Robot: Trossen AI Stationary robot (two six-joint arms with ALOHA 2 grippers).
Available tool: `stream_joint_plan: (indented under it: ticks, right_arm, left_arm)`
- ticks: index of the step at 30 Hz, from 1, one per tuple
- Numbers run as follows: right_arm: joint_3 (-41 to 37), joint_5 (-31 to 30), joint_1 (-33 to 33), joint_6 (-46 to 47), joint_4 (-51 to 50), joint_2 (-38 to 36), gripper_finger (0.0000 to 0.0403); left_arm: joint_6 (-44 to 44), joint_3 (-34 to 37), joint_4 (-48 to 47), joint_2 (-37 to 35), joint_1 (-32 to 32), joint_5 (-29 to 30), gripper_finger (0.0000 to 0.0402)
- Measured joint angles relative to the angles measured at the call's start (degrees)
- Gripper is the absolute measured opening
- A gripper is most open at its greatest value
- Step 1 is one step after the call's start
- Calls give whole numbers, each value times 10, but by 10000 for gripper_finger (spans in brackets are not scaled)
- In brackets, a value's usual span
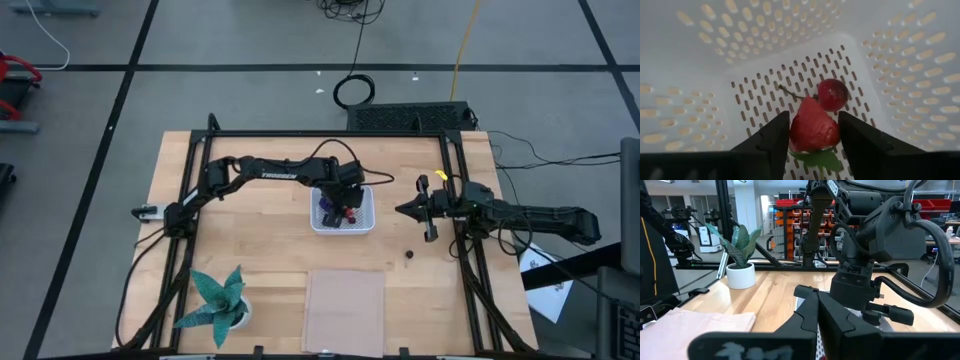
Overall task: Pick and placing Produce into tupperware
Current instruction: Put the strawberry into the white bin, then put the black cherry into the white bin
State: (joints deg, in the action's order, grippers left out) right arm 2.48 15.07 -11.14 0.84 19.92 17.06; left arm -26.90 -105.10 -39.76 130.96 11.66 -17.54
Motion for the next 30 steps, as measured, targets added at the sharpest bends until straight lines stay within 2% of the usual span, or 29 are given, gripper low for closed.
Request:
stream_joint_plan:
  ticks: [4,8,13,21,25,30]
  right_arm:
    - [0,0,0,0,0,0,0]
    - [0,0,0,0,0,0,0]
    - [0,0,0,0,0,0,0]
    - [0,0,0,0,1,2,0]
    - [0,0,0,0,3,4,0]
    - [0,0,0,0,4,4,0]
  left_arm:
    - [-2,0,-2,0,0,0,205]
    - [-4,0,-4,0,0,0,224]
    - [-11,-2,-11,-8,-2,33,229]
    - [-11,-4,-27,-43,-10,36,230]
    - [-14,-4,-21,-44,-17,52,202]
    - [-25,-4,-18,-44,-21,70,113]
